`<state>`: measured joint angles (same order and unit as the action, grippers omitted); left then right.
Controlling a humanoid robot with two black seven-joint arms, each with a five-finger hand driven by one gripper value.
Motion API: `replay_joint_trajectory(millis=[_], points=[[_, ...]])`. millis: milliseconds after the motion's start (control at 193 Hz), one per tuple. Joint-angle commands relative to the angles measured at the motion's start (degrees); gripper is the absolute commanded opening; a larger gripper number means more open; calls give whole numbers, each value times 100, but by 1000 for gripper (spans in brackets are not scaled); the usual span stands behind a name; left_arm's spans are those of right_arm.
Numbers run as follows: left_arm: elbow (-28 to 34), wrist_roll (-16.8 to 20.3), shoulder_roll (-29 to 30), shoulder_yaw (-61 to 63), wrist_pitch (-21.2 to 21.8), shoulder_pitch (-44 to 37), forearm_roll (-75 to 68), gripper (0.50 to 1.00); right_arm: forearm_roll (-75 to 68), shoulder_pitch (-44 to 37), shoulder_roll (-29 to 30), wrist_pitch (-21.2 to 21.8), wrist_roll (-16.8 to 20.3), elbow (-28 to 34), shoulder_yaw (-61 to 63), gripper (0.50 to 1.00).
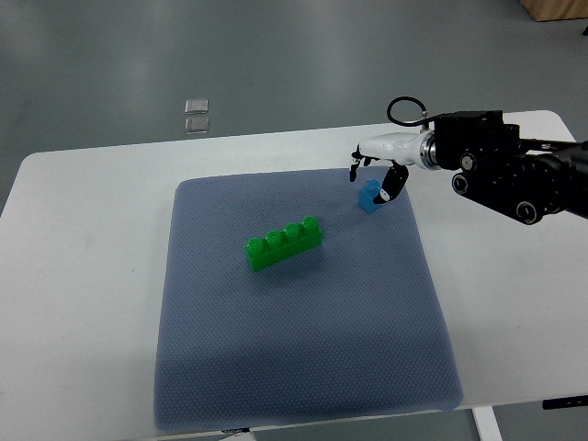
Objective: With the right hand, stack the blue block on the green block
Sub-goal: 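Lower the right hand around the blue block, then close the right hand fingers on the blue block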
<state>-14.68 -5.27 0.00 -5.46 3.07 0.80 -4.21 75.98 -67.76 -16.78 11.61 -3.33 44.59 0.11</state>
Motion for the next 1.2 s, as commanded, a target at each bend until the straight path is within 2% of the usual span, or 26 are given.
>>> replay_joint_trajectory(millis=[0,249,254,409,725,849,1196], points=[[0,0,0,1,1,-1,-1,1000,22,78,52,-18,0,-91,-2,791],[-53,0,0,1,1,-1,-1,1000,260,184,202,-185,-71,-346,-11,756],[-53,0,0,1,1,-1,-1,1000,260,210,219,-185,-71,-354,-11,726],[-88,0,0,1,1,-1,-1,1000,260,219,210,-185,-80,-354,-20,699],[-97,0,0,1,1,-10,-1,1000,269,193,202,-194,-185,-354,-196,686],[-97,0,0,1,1,-10,-1,1000,269,193,202,-194,-220,-346,-204,660],[-97,0,0,1,1,-10,-1,1000,295,201,202,-194,-291,-354,-213,633]])
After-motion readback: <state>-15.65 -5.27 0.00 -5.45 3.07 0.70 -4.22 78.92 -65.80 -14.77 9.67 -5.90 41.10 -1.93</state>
